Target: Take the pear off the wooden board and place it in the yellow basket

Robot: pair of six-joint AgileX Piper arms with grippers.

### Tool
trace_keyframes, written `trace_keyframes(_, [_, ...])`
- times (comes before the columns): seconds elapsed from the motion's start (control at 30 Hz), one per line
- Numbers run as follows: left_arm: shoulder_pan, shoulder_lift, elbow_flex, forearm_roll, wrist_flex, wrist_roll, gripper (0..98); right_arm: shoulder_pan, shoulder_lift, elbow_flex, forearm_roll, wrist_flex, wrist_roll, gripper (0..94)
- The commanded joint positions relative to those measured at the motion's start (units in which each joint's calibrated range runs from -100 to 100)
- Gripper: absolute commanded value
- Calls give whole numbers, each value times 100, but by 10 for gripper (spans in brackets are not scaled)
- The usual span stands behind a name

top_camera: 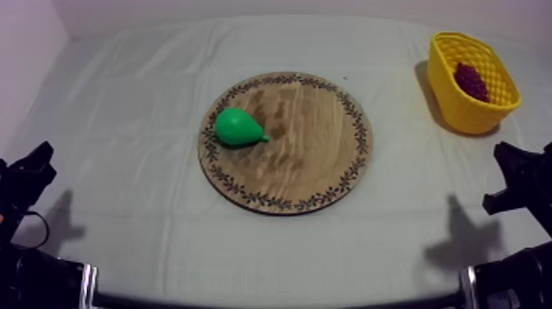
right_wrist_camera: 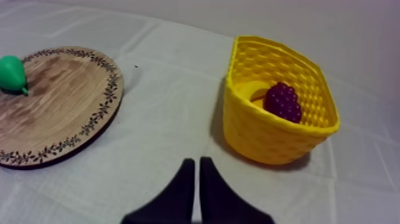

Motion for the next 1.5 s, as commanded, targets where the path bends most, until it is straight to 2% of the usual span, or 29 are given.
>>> trace_keyframes(0.0, [1, 0, 0, -2, -1, -1, 1, -54, -8, 2, -2, -2, 326, 6])
trace_keyframes(0.43, [1, 0, 0, -2, -1, -1, 1, -49, -8, -18, 0, -3, 356, 6])
trace_keyframes(0.67, [1, 0, 0, -2, -1, -1, 1, -24, 366, -445, -252, -259, 691, 6])
trace_keyframes(0.83, [1, 0, 0, -2, -1, -1, 1, -125, 1126, -1384, -492, -145, 972, 6])
trace_keyframes(1.13, [1, 0, 0, -2, -1, -1, 1, -520, 3156, -3678, -693, 338, 1255, 6])
trace_keyframes(1.27, [1, 0, 0, -2, -1, -1, 1, -775, 3983, -4536, -612, 619, 1195, 6])
trace_keyframes(1.47, [1, 0, 0, -2, -1, -1, 1, -1221, 5161, -5911, -332, 1384, 963, 6])
